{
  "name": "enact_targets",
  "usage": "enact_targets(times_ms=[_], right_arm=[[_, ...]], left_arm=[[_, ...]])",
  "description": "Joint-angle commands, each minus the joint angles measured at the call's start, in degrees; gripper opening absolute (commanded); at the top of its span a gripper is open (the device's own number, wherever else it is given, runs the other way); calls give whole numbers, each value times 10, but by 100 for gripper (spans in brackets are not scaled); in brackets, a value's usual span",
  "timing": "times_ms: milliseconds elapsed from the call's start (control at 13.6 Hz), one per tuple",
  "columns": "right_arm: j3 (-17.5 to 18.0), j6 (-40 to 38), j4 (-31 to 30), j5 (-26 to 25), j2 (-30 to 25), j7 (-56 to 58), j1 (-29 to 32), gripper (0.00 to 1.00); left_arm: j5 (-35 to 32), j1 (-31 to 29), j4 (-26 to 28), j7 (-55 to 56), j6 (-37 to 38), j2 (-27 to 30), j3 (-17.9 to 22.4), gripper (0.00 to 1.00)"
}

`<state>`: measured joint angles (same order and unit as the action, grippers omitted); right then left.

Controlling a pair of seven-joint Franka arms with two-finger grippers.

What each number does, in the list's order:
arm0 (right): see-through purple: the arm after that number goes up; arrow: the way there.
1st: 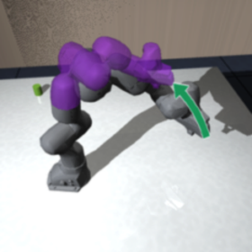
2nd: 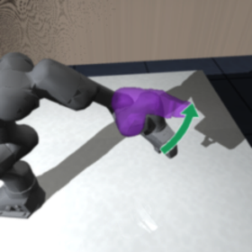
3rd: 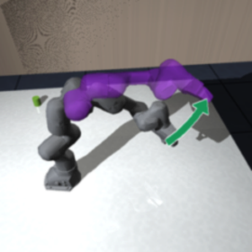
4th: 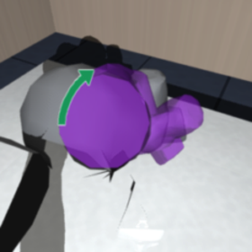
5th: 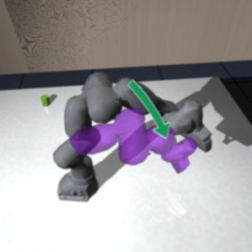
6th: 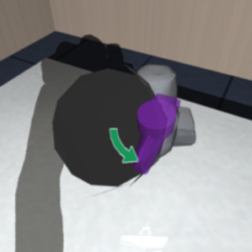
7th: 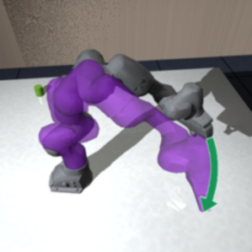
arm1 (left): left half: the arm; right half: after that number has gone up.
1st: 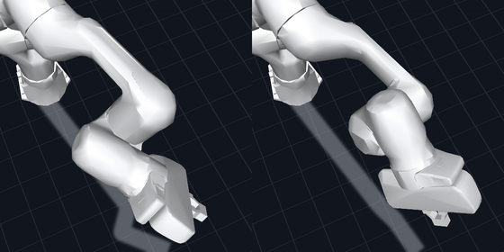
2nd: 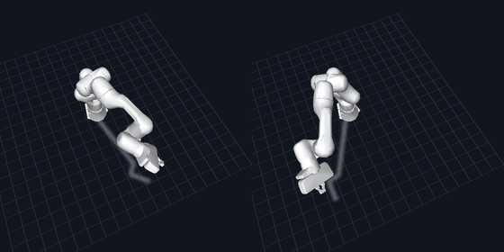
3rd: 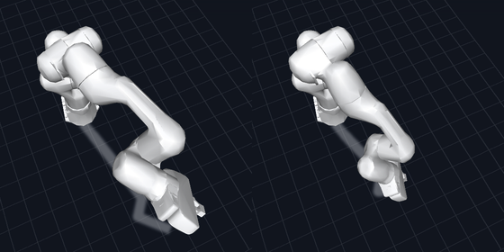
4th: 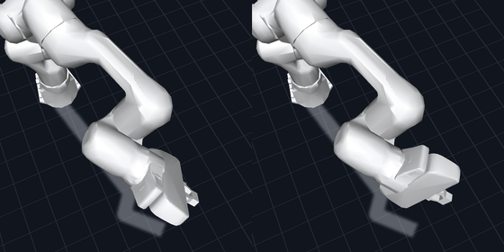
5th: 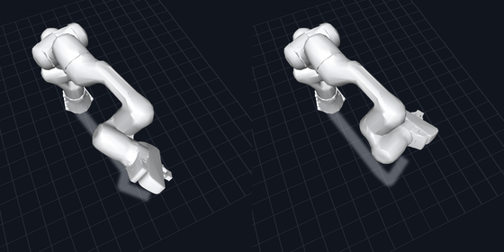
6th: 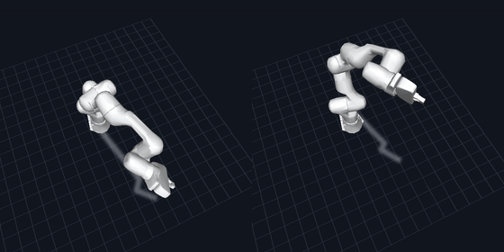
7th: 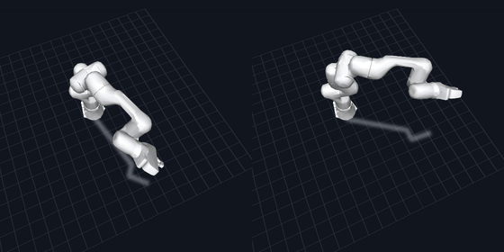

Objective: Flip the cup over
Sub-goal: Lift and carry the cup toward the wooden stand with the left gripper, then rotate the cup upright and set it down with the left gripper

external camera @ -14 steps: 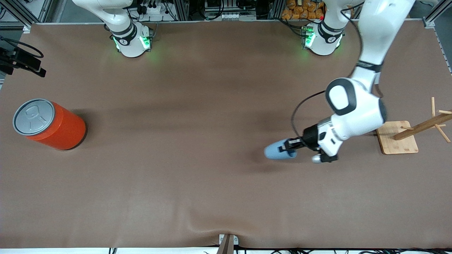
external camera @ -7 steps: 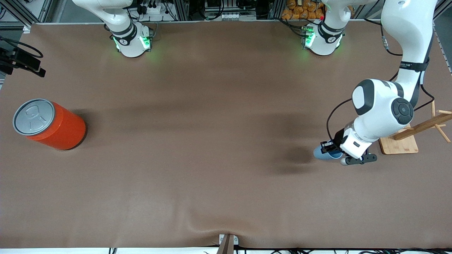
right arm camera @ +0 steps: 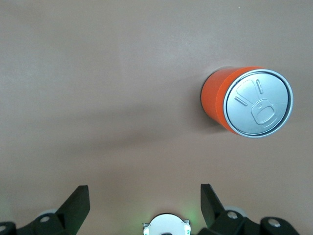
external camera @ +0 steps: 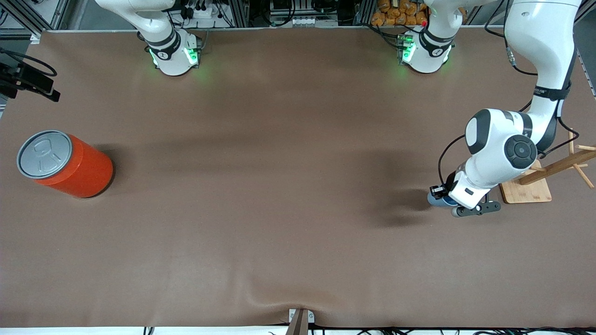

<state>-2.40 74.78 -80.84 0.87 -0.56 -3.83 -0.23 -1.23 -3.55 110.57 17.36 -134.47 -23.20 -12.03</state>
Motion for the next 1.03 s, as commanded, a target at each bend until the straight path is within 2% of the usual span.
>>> enact_targets(times_ms=[0,147,220,293,366,586,953], right_arm=[[1,-8,7,1,1,-7,1,100],[1,-8,7,1,2,-7,0,100],[0,-8,7,1,2,-7,0,100],[1,-8,7,1,2,-7,-1,100],[1,-8,7,1,2,-7,-2,100],[1,-8,7,1,2,-7,-2,100],[1,-8,7,1,2,-6,-3,100]], left_arm=[[-18,-4,4,25,-3,-11,-4,0],[-18,-5,3,25,-3,-12,-3,0],[-18,-7,3,24,-3,-12,-3,14],[-18,-8,-2,24,0,-11,-3,69],[-18,-13,-4,18,3,-7,-3,100],[-18,-15,-19,18,38,31,-3,100],[-18,-29,-173,16,263,83,-2,100]])
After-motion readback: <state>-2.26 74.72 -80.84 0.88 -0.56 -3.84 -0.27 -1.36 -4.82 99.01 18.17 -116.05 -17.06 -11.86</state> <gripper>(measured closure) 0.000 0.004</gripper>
